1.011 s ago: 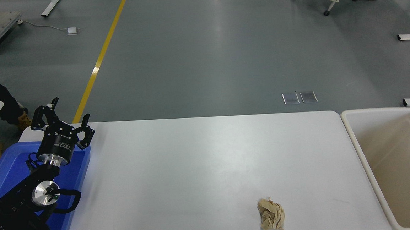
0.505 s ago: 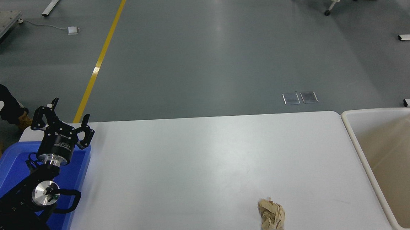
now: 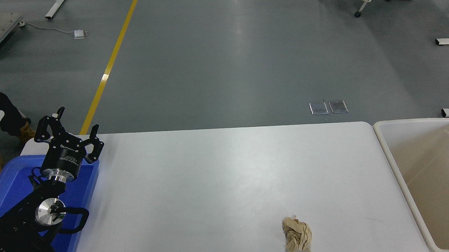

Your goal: Clean the table surface

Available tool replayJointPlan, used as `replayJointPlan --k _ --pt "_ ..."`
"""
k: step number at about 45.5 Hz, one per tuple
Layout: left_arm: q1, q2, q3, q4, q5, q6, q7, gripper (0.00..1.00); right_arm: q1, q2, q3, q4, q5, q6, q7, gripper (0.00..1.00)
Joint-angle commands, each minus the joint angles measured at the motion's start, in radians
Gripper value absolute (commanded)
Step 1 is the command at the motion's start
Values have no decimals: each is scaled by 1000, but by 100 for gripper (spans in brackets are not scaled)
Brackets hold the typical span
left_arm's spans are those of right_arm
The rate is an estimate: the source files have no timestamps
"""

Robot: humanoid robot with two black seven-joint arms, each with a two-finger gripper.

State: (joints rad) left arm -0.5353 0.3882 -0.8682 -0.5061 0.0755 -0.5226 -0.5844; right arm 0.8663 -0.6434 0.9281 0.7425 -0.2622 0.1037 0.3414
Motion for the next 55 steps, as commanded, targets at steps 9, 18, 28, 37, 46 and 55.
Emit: replayJointPlan --k 9,18,28,37,46,55 --pt "0 0 0 0 0 0 0 100 -305 174 207 52 -2 240 10 99" --pt "0 1 0 0 0 0 0 100 -386 198 181 32 -5 240 41 99" --pt "0 0 0 0 0 1 0 100 -392 217 75 -84 -3 240 97 99" --pt "0 0 0 0 0 0 0 100 -392 217 64 -86 -3 238 113 99" --pt "0 1 0 0 0 1 0 100 -382 214 64 -87 -2 237 113 99" --pt "0 0 0 0 0 1 0 100 -345 203 58 -107 0 231 113 99"
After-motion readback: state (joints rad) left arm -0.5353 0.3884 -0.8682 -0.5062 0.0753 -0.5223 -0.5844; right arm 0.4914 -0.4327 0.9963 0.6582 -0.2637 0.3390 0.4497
